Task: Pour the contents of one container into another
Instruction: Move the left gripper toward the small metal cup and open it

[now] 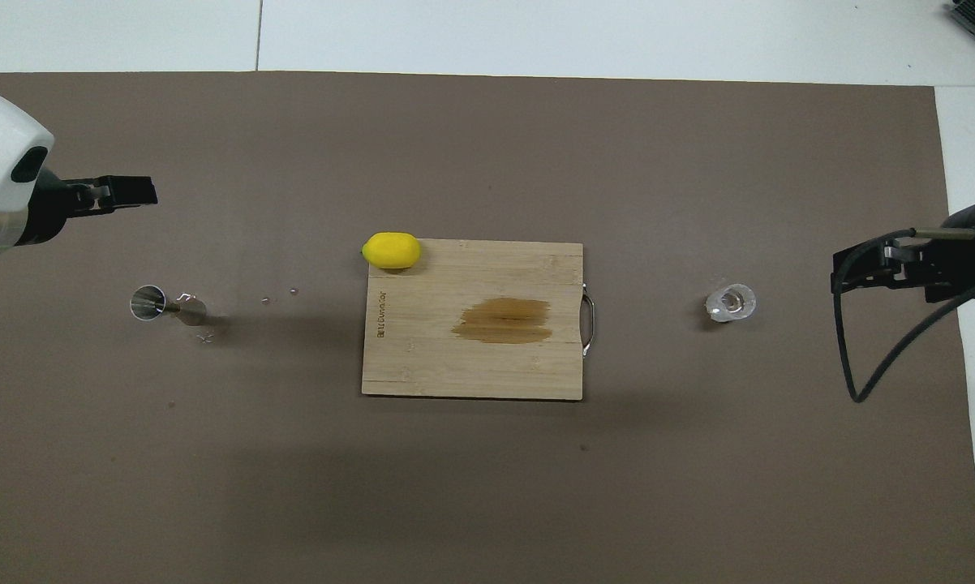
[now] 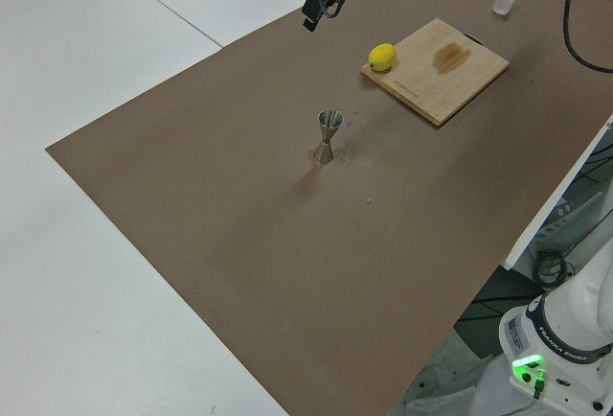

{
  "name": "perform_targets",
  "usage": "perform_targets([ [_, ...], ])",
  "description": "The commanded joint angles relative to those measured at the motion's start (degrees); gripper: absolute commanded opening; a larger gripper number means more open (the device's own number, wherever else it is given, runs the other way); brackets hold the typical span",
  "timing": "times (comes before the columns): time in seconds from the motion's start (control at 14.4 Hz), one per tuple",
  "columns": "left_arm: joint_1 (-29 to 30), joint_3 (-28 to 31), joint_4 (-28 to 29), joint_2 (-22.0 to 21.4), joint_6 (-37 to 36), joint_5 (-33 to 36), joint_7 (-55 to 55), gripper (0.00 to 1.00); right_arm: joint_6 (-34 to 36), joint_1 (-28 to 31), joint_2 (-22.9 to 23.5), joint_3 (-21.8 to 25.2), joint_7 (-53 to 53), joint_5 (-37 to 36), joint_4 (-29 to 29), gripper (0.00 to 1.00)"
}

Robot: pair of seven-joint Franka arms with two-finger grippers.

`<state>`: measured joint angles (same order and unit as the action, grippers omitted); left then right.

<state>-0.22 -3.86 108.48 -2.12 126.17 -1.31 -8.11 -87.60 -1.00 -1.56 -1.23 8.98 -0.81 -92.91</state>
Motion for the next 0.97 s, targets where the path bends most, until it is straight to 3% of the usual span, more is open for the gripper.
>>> perform_targets([
  [0.0,0.0,-0.1,3.0,-1.1,3.2,0.4,0.4,1.00,0.3,0.6,-0.4,-0.4,-1.1,-0.4,0.0,1.00],
  [0.35,-1.3,-0.4,3.4,-1.8,-1.2,0.4,-0.2,1.00,0.3,0.6,-0.4,-0.4,-1.1,-0.4,0.0,1.00],
  [0.56,-0.7,-0.4,1.2,-1.6,-8.3,0.4,0.5,1.00,0.3,0.6,-0.4,-0.4,-1.1,-0.4,0.0,1.00],
  [0.9,-4.4,-0.7,0.9,-1.1,-12.2,-0.6,0.8,1.00,0.3,0.6,-0.4,-0.4,-1.1,-0.4,0.0,1.00],
])
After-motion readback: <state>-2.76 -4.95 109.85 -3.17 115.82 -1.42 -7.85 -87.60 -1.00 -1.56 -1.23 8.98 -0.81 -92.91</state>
